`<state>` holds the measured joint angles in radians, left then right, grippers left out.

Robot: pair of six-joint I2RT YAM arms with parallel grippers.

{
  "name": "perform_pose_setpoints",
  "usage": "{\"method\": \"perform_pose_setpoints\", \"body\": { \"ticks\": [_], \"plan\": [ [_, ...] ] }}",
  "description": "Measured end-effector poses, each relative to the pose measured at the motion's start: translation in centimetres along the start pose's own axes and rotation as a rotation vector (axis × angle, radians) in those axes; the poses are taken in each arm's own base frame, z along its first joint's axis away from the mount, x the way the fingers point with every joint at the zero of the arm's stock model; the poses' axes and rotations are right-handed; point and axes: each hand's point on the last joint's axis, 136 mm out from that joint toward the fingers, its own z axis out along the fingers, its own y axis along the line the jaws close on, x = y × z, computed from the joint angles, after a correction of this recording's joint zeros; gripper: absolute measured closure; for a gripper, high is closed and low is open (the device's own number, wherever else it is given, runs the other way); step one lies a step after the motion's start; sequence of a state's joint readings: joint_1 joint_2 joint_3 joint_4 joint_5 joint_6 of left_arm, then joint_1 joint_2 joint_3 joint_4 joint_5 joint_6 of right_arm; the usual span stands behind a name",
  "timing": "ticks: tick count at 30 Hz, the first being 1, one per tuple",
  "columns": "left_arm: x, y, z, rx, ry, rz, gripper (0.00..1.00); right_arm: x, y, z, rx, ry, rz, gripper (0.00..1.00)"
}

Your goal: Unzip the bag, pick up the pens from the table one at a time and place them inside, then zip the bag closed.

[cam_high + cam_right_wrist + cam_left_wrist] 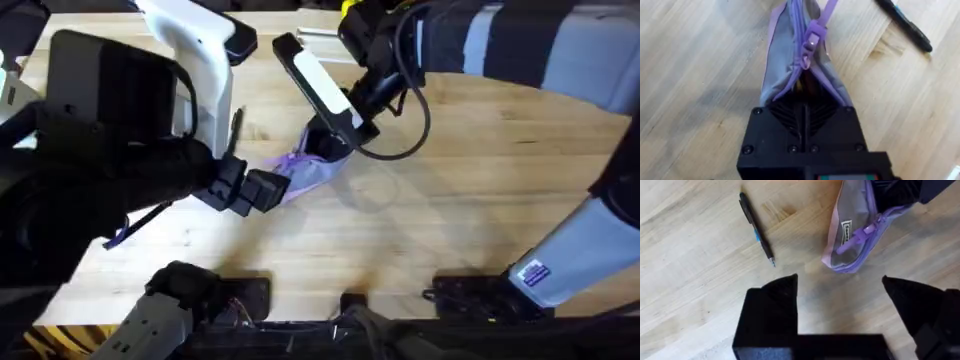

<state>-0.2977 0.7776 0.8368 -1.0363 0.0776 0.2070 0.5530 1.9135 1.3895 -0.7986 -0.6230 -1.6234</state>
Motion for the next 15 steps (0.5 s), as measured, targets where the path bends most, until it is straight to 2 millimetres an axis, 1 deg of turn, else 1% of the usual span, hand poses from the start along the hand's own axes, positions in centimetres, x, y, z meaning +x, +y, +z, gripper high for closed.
{"method": "perform_pose_setpoints", "body": {
  "ticks": [3,7,8,9,10,14,15],
  "plan": [
    [0.00,0.00,0.00,0.000,0.000,0.000,0.007,0.10,0.09,0.49,-0.012,-0.027,0.015,0.967],
    [0.00,0.00,0.00,0.000,0.000,0.000,0.008,0.04,0.07,0.54,-0.012,-0.039,0.019,0.965],
    [0.00,0.00,0.00,0.000,0.000,0.000,0.007,0.01,0.04,0.54,-0.011,-0.041,0.021,0.874],
    [0.01,0.00,0.00,0.000,0.000,0.000,0.006,-0.04,-0.09,0.54,-0.006,-0.044,0.015,0.741],
    [0.00,0.00,0.00,0.000,0.000,0.000,0.008,-0.09,-0.24,0.53,0.000,-0.047,0.009,0.586],
    [0.00,0.00,0.00,0.000,0.000,0.000,0.008,-0.19,-0.47,0.44,0.006,-0.049,0.000,0.048],
    [0.00,0.00,0.00,0.000,0.000,0.000,0.008,-0.16,-0.46,0.48,0.005,-0.050,0.002,0.020]
  ]
}}
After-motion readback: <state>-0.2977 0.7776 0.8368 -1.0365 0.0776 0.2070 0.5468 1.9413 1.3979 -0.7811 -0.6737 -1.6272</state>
